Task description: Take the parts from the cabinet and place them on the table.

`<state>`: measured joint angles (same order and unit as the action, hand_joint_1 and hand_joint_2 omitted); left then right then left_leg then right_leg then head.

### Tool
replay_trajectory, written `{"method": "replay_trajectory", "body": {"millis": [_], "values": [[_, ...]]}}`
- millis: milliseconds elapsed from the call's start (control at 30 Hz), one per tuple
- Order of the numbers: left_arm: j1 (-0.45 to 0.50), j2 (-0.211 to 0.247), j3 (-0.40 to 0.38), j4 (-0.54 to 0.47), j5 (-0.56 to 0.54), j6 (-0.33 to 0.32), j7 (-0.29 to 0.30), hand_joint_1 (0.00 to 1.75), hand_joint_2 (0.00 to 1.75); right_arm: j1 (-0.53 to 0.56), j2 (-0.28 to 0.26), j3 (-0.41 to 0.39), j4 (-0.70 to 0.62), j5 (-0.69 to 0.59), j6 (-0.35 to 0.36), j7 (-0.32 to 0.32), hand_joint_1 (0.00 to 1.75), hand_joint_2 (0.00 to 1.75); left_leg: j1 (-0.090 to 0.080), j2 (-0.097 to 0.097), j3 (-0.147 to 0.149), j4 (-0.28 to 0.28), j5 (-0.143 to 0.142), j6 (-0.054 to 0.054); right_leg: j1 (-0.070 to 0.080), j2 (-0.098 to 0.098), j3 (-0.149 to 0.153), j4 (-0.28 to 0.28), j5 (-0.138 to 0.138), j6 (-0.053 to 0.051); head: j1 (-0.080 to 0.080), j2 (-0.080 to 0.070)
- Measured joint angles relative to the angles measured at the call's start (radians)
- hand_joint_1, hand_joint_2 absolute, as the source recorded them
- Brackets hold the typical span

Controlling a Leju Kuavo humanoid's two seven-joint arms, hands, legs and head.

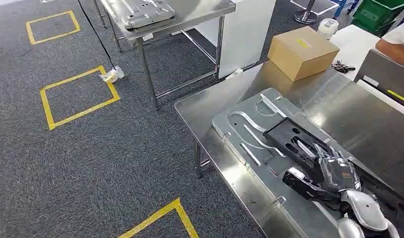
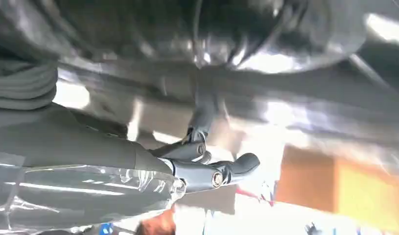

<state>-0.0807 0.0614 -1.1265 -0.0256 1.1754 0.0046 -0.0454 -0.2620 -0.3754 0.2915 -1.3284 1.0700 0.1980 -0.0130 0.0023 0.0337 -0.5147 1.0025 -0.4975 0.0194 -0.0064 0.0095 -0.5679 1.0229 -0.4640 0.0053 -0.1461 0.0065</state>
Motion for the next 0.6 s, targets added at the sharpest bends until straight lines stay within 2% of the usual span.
{"method": "replay_trajectory", "body": {"millis": [167, 300, 467, 600], "values": [[0.004, -0.001, -0.009, 0.0, 0.028, -0.002, -0.021, 0.0, 0.0, -0.078, -0.074, 0.003, -0.143, -0.136, 0.015, -0.032, 0.0, 0.0, -0.002, -0.008, -0.005, 0.002, 0.004, 0.002, -0.001, -0.008, -0.007, 0.0, 0.001, 0.002, 0.0, 0.0], [0.005, -0.001, -0.026, 0.001, 0.039, -0.004, -0.034, 0.0, 0.0, -0.147, -0.132, 0.002, -0.226, -0.178, -0.033, -0.048, 0.0, 0.0, -0.004, -0.011, -0.008, 0.002, 0.004, 0.002, -0.001, -0.011, -0.008, 0.0, 0.002, 0.002, 0.0, 0.0], [0.004, -0.003, -0.05, 0.006, 0.052, -0.005, -0.051, 0.0, 0.0, -0.235, -0.154, -0.016, -0.305, -0.156, -0.076, -0.05, 0.0, 0.0, -0.007, -0.012, -0.009, 0.003, 0.005, 0.003, -0.003, -0.011, -0.009, 0.0, 0.002, 0.003, 0.0, 0.0], [0.004, -0.005, -0.062, 0.01, 0.054, -0.006, -0.058, 0.0, 0.0, -0.264, -0.16, -0.023, -0.33, -0.147, -0.079, -0.053, 0.0, 0.0, -0.007, -0.012, -0.009, 0.003, 0.005, 0.003, -0.003, -0.011, -0.009, 0.0, 0.002, 0.004, 0.0, 0.0]]}}
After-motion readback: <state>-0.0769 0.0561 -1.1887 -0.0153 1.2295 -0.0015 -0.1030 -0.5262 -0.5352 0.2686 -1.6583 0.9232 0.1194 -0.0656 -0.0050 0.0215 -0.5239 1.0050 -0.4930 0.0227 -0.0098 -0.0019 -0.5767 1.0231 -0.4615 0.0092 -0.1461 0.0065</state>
